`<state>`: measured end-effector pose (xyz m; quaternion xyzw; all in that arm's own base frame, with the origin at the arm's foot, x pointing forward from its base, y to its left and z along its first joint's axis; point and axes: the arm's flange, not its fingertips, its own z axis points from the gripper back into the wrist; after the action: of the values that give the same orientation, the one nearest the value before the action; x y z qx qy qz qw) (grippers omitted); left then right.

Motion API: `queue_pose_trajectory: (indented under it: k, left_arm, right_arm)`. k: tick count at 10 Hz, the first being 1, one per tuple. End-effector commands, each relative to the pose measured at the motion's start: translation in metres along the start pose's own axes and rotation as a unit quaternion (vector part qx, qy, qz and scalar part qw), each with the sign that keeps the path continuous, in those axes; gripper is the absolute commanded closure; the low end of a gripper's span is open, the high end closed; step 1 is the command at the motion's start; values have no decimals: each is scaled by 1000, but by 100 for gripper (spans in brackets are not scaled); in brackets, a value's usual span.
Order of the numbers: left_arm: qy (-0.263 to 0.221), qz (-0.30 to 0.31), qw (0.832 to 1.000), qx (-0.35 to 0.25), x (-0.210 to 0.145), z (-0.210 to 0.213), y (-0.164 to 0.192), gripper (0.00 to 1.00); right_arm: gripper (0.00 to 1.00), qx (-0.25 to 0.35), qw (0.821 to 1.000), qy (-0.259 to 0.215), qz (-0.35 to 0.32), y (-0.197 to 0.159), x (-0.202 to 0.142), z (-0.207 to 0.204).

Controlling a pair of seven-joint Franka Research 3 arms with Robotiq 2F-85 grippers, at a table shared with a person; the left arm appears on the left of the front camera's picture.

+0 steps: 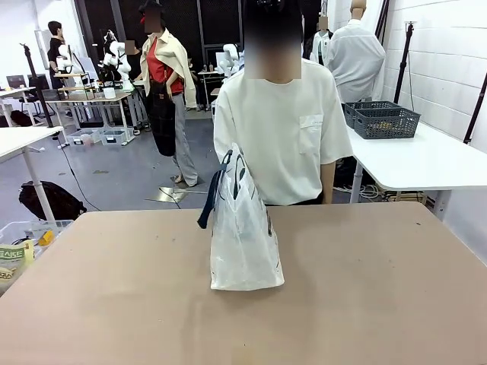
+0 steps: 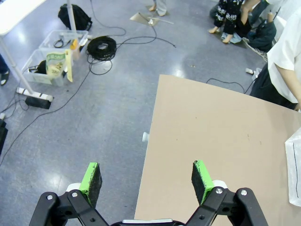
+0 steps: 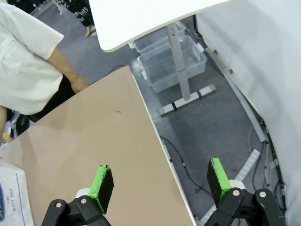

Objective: Transfer purchased items from the store into the shopping bag.
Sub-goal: Open the Reusable shopping bag in the center of the table.

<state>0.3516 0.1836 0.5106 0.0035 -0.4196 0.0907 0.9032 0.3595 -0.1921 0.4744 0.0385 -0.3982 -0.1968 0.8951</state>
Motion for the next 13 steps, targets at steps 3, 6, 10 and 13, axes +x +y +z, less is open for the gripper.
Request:
queue_pose_trajectory:
  k: [3,6,10,13]
  left_arm:
    - [0,8,1000,2,0,1,1,0]
    - [0,8,1000,2,0,1,1,0]
    - [0,8,1000,2,0,1,1,0]
    - [-29,-82,995,-38,42,4,-51,0]
  right_arm:
    - [0,-3,1000,1,6,-1,0,1]
    - [0,-3,1000,1,6,-1,0,1]
    - [0,-3,1000,1,6,-1,0,1]
    - [0,25,998,-2,64,44,28,24]
